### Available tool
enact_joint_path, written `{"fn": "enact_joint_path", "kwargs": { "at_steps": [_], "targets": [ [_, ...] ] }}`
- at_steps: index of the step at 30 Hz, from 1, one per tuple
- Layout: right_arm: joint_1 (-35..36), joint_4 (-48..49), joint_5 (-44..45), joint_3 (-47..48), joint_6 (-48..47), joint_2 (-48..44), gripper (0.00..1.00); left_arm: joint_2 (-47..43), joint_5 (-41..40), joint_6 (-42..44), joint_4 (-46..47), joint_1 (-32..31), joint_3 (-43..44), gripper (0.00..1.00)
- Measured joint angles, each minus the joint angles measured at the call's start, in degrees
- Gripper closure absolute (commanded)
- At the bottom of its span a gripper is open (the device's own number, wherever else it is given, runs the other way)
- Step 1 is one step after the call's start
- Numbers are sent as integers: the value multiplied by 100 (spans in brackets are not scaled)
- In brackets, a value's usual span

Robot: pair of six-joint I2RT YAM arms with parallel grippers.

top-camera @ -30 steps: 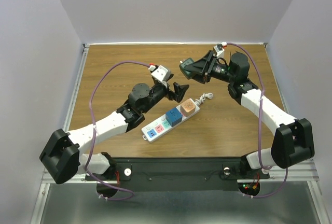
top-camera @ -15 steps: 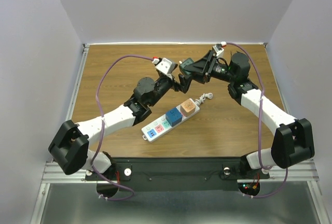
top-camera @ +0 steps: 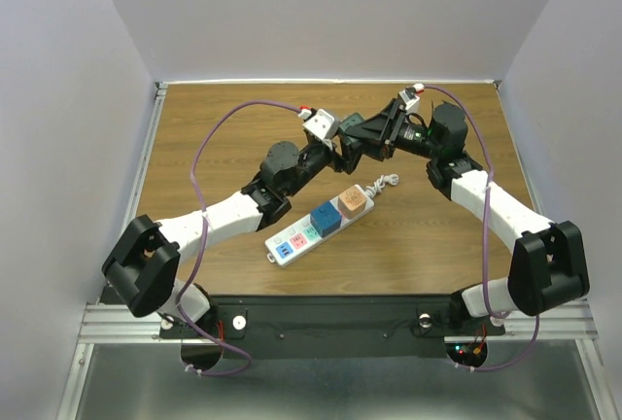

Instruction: Insert the plug

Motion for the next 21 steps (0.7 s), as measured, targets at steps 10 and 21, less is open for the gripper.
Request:
{"fn": "enact_joint_path", "kwargs": {
  "at_steps": [10, 21],
  "targets": [
    [-31, 81, -92, -22, 87, 4, 49, 33, 378, 9, 63, 76, 2, 100],
    [13, 144, -208, -291, -35, 37, 7, -295, 876, -94, 131, 24, -730, 100]
  ]
}}
